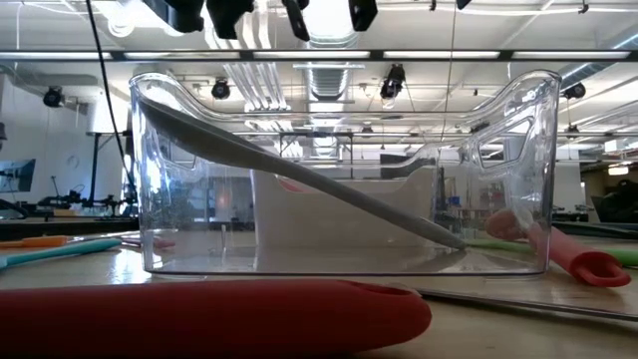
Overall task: Pick & Place Kitchen Items
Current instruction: Put the black slotted spoon into the bottom transparent bin
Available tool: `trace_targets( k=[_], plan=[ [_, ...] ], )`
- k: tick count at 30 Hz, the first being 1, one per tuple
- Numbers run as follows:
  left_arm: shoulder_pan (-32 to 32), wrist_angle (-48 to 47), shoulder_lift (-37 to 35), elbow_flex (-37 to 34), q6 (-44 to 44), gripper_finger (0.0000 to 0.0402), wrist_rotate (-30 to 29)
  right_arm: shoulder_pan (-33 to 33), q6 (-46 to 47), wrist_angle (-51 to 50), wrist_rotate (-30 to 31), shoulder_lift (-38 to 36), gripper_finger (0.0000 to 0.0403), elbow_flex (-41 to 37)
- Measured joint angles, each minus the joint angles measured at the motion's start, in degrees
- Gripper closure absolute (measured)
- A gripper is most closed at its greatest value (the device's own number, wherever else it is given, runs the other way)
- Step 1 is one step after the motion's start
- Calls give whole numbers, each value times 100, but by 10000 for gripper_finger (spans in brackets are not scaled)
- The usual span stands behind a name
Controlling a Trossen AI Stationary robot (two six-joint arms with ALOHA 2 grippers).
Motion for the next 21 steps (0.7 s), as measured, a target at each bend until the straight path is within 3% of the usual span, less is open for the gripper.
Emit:
trace_targets(
  k=[12, 21],
  plan=[
    [-304, -1, 568, 672, -94, 322, 733, -39, -69, -57, 33, 573, 213, 481],
    [-305, -1, 627, 780, -100, 322, 896, -33, 164, -118, -698, 991, 217, 918]
  ],
)
